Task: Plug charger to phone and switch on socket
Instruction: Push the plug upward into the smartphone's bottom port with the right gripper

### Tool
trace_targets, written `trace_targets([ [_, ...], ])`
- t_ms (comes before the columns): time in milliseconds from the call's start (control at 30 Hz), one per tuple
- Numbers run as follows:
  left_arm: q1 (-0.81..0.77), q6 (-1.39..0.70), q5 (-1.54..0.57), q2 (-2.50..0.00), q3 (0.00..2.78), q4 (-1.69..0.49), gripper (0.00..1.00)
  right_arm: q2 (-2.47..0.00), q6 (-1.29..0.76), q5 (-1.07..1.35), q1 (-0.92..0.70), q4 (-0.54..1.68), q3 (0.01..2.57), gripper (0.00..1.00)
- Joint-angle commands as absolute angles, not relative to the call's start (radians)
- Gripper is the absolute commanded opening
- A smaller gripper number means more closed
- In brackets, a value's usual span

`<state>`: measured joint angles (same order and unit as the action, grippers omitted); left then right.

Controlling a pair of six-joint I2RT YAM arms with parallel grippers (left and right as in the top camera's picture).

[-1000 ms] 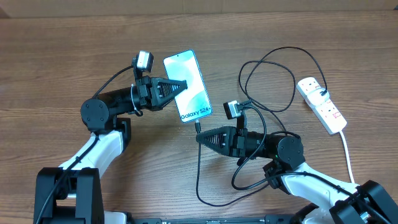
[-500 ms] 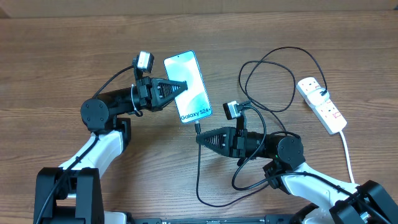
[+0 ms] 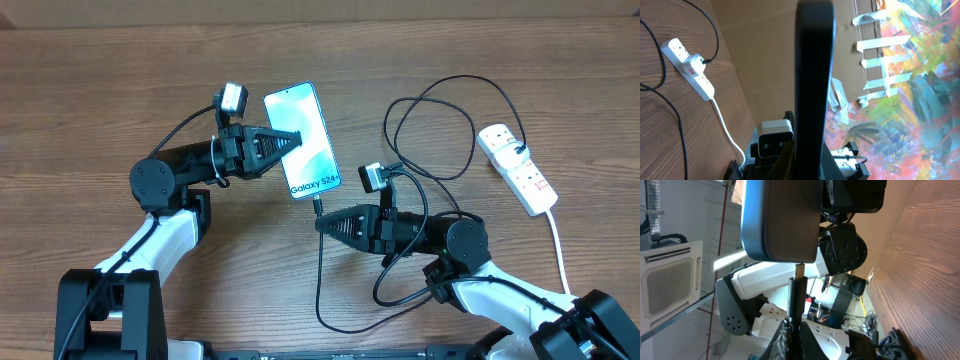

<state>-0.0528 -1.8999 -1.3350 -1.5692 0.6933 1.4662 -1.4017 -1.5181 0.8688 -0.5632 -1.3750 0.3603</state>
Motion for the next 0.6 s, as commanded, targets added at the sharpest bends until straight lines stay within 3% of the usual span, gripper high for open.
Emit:
trace_targets([
  [0, -0.059, -1.862, -1.374, -1.569, 0.717, 1.480, 0.04, -1.411, -1.514, 0.850, -0.545, -1.383, 0.362, 0.04],
  [567, -0.059, -1.855, -1.380, -1.569, 0.717, 1.520, 0.04, -1.411, -1.516, 0.861, -0.514, -1.467, 0.362, 0.04],
])
